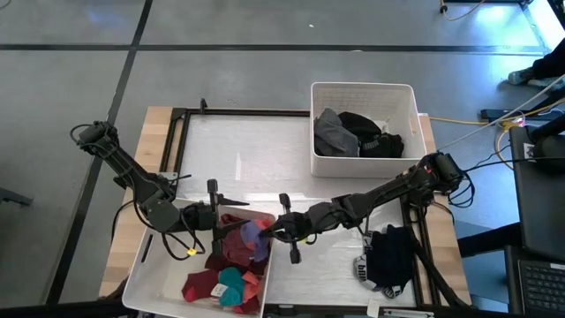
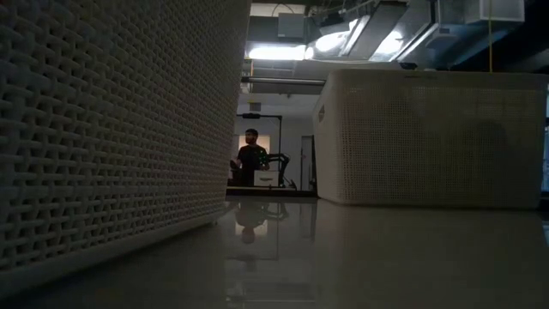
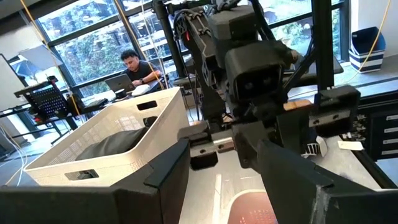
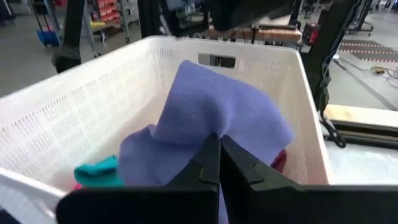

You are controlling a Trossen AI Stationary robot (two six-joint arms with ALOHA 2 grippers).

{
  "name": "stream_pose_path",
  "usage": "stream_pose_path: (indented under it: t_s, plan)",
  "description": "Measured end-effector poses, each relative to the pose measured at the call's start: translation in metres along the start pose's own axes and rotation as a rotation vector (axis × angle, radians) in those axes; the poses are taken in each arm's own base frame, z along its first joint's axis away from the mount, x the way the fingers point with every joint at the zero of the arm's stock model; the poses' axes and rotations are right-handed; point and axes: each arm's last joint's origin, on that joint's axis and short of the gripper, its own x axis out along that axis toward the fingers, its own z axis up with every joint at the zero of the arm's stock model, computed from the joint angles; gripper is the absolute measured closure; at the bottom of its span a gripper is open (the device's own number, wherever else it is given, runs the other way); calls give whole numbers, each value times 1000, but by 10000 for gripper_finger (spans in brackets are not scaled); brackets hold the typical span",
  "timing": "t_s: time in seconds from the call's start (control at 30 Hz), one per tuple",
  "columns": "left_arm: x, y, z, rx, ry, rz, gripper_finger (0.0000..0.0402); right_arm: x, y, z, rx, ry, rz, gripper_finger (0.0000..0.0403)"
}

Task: Sort clothes
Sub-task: Put the purple sock into the bottom white bin, then put the dark blue underwear into the top white bin

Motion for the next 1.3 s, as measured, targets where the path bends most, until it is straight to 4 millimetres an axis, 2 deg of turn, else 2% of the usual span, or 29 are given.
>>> stream_pose_path:
  t_s: [0.2,0.33,0.83,1.03,1.3]
  plan:
    - [0,0,0,0,0,0,222,0,0,-3,-4,29,0,396]
    - [0,0,0,0,0,0,222,0,0,-5,-6,46,-1,379]
    - [0,0,0,0,0,0,222,-3,-1,-4,11,69,-3,248]
    - [0,0,0,5,4,-1,222,-29,7,20,-22,84,18,236]
    - [0,0,-1,5,4,-1,222,-82,33,44,-24,191,56,242]
